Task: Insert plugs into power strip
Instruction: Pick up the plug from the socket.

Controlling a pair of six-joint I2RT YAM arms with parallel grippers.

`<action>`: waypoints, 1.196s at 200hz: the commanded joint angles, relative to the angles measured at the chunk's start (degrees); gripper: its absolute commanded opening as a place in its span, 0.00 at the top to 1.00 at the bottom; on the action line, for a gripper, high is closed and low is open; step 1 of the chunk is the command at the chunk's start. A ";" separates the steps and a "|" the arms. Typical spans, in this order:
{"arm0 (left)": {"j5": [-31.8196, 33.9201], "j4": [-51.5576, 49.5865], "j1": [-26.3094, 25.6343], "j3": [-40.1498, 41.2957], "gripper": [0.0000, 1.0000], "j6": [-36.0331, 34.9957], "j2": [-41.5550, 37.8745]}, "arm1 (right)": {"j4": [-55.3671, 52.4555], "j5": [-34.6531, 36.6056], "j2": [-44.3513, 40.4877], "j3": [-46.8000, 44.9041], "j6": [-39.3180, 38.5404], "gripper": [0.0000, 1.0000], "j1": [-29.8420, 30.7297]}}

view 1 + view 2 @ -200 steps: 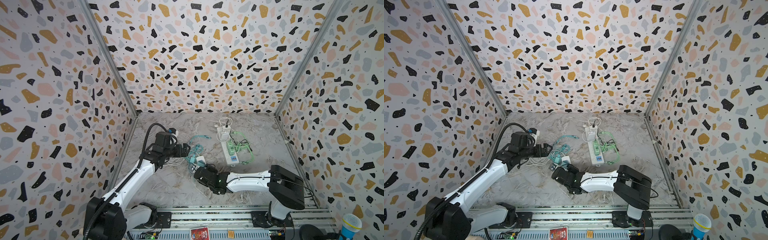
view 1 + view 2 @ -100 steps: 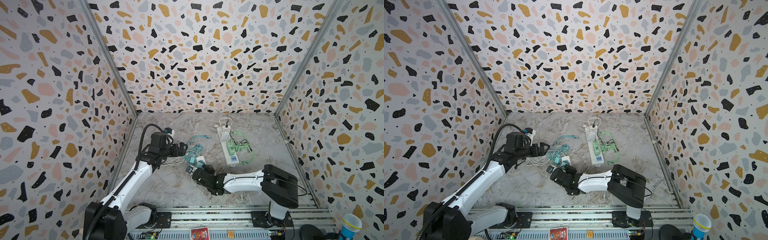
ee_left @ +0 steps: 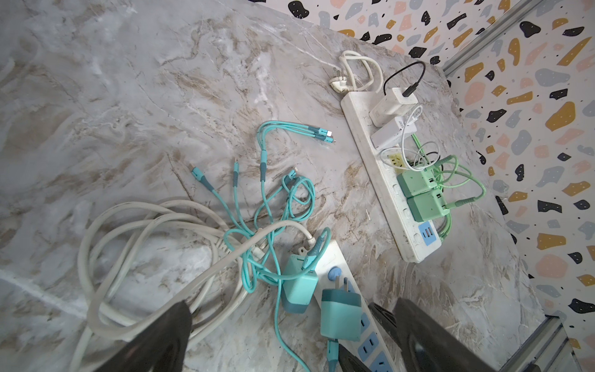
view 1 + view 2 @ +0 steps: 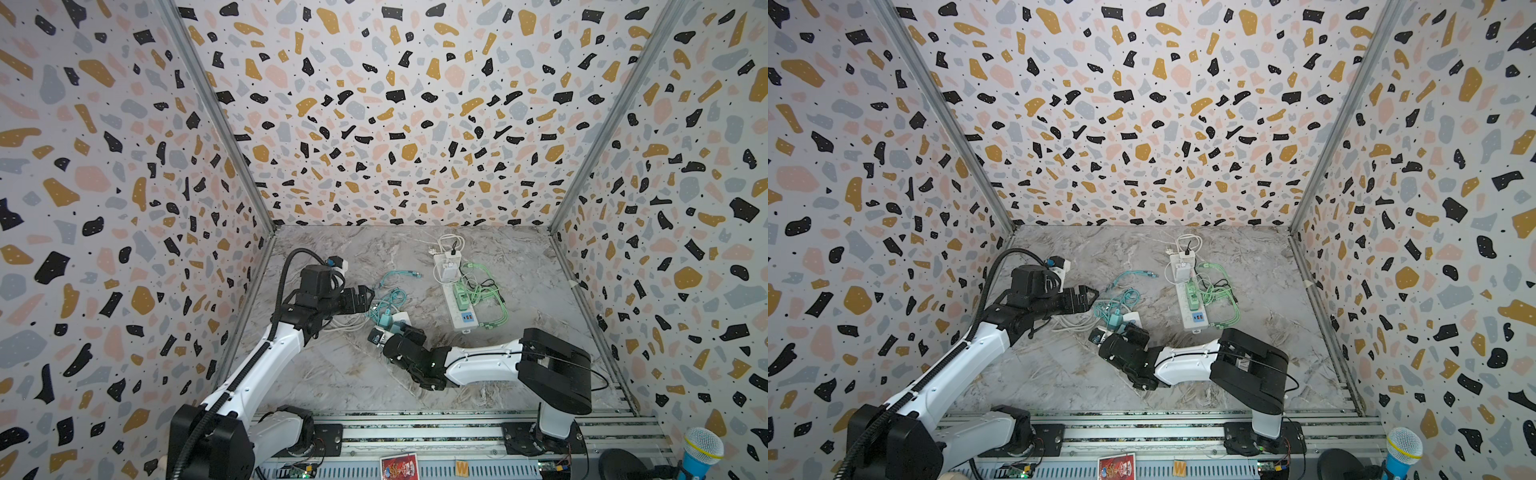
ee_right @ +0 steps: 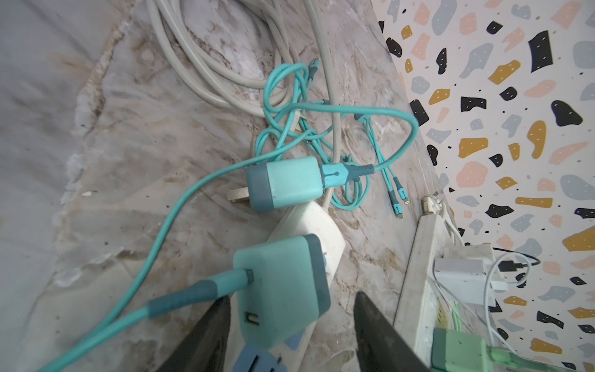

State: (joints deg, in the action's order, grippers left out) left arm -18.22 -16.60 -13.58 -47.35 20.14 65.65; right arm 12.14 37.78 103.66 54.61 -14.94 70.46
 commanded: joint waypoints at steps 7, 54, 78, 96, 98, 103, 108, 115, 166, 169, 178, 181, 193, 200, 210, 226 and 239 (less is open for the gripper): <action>-1.26 1.57 0.54 0.43 0.01 -1.13 0.10 | 1.30 0.61 1.46 1.03 -1.66 0.39 -0.55; -1.69 1.34 1.02 0.66 0.02 -1.67 0.18 | 1.82 0.69 3.70 1.22 -3.04 0.39 -0.81; -1.92 1.25 1.32 0.94 0.01 -1.88 0.01 | 4.33 2.43 3.51 0.15 -6.22 0.39 -1.11; -2.30 1.47 1.48 1.20 0.02 -1.94 0.09 | 7.43 2.21 3.32 -0.91 -8.37 0.39 -1.09; -2.31 1.48 1.50 1.21 0.02 -1.94 0.16 | 7.63 2.21 3.42 -0.91 -8.60 0.39 -1.08; -2.41 1.49 1.46 1.29 0.02 -1.93 0.19 | 8.25 2.57 3.60 -0.96 -9.19 0.39 -0.98; -2.46 1.48 1.54 1.30 0.02 -1.99 0.18 | 9.24 3.03 3.80 -1.00 -9.84 0.39 -0.92; -2.64 1.56 1.54 1.39 0.02 -1.99 0.19 | 10.34 3.59 4.10 -1.11 -10.68 0.39 -0.82; -3.05 1.66 1.89 1.72 0.02 -2.33 0.39 | 13.52 2.39 6.55 0.24 -13.66 0.39 -0.53; -3.10 1.66 1.93 1.74 0.03 -2.38 0.36 | 13.77 2.34 6.80 0.34 -13.82 0.39 -0.58; -3.19 1.62 1.98 1.87 0.02 -2.47 0.29 | 14.82 2.13 7.47 0.41 -14.33 0.40 -0.65; -3.22 1.63 1.98 1.91 0.02 -2.46 0.32 | 15.24 2.12 7.64 0.36 -14.52 0.40 -0.73; -3.39 1.67 2.07 2.00 0.03 -2.55 0.38 | 17.13 2.01 8.61 0.36 -15.68 0.41 -0.73; -3.37 1.62 2.07 2.09 0.03 -2.60 0.41 | 17.77 1.86 9.19 0.57 -15.89 0.42 -0.76; -3.49 1.55 2.17 2.09 0.03 -2.71 0.51 | 19.49 1.50 9.77 0.36 -16.40 0.43 -0.73; -3.75 1.43 2.25 2.00 0.03 -2.87 0.62 | 19.17 0.90 10.85 1.27 -15.58 0.49 -1.19; -3.78 1.27 2.38 1.91 0.03 -2.96 0.54 | 20.19 2.19 11.24 1.13 -15.60 0.60 -1.30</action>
State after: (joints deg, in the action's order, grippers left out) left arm -20.78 -16.45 -11.66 -46.06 18.55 66.11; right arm 29.34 39.11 114.59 54.17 -30.20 69.60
